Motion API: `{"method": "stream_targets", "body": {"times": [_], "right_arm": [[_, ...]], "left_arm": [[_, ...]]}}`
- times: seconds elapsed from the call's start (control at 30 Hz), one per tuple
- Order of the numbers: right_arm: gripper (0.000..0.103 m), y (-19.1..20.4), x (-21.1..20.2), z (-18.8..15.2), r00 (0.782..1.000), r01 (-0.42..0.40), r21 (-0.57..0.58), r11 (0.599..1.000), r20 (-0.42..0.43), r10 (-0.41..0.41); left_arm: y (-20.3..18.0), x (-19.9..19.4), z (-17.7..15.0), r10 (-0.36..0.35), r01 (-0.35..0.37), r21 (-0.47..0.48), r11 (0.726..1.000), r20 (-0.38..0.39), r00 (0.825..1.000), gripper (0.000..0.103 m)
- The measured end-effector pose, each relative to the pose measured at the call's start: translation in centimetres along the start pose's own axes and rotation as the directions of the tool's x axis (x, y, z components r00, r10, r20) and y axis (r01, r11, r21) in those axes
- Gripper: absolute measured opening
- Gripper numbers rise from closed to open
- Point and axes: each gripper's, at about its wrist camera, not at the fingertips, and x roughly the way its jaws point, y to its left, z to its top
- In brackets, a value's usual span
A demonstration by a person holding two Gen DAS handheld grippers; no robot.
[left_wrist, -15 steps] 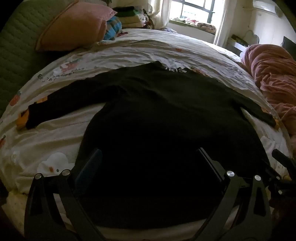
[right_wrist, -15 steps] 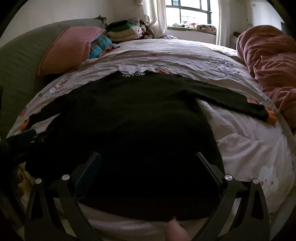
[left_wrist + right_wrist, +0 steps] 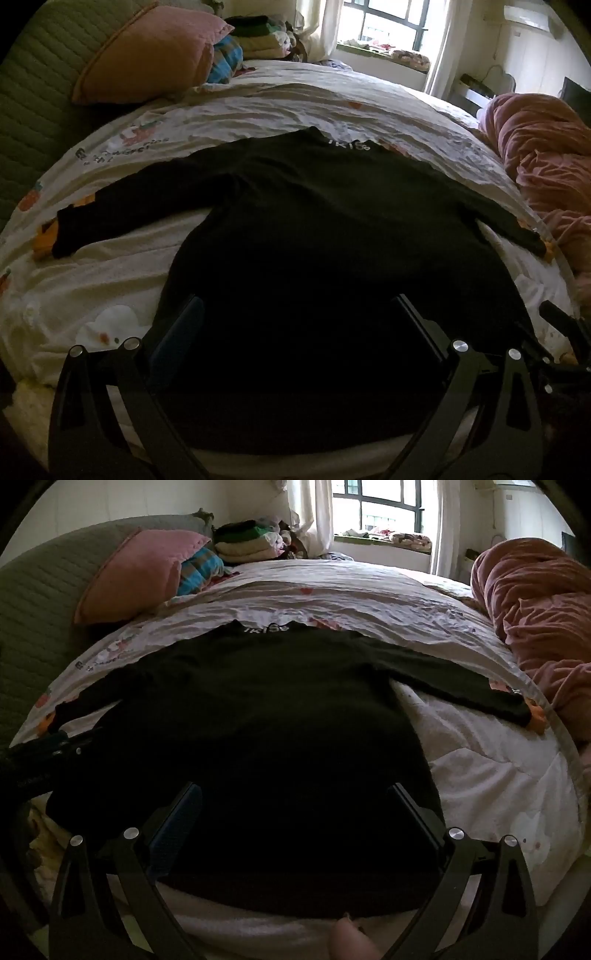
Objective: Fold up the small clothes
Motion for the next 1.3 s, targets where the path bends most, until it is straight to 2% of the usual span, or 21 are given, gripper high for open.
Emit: {"method": "stream_targets", "body": {"times": [1.3], "right_arm": [[0.099, -0.14, -0.42, 0.45, 1.000, 0.008, -0.012, 1.000, 0.017, -0.008]], "left_arm": [[-0.47, -0.57, -0.05, -0.001, 0.001, 0.000, 1.000, 0.012, 1.000, 0.094]]}}
